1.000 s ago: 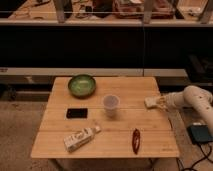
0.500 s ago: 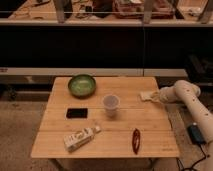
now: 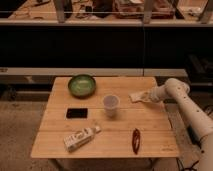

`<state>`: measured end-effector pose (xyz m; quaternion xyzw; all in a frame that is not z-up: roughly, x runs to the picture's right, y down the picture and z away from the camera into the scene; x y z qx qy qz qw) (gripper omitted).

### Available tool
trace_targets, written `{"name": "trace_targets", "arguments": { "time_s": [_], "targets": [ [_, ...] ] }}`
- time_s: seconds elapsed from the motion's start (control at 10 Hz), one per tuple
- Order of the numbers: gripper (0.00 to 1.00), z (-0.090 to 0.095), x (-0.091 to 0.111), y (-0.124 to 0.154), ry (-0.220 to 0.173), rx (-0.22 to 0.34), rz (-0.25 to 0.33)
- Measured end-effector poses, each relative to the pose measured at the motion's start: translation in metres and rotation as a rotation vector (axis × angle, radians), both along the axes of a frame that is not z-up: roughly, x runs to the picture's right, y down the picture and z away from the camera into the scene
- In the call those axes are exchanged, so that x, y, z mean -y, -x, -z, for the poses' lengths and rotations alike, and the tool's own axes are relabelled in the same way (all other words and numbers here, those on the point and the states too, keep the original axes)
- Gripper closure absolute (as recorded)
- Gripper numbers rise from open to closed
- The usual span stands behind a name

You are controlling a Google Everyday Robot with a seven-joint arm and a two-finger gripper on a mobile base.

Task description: Wipe the white sponge on the table

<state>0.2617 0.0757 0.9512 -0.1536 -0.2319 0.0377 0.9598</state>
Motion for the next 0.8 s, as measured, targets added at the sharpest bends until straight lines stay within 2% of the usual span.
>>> {"name": "trace_targets", "arguments": {
  "time_s": [0.2,0.4,0.6,0.8],
  "targets": [
    [1.00,0.016,-0.017,0.024,0.011,0.069,0.064],
    [1.00,0.032,-0.027,0.026,0.015,0.099,0.094],
    [1.00,0.047,-0.038,0.012,0.016,0.095,0.087],
    [1.00,0.057,-0.048,-0.017,0.019,0.054,0.039]
  ]
}}
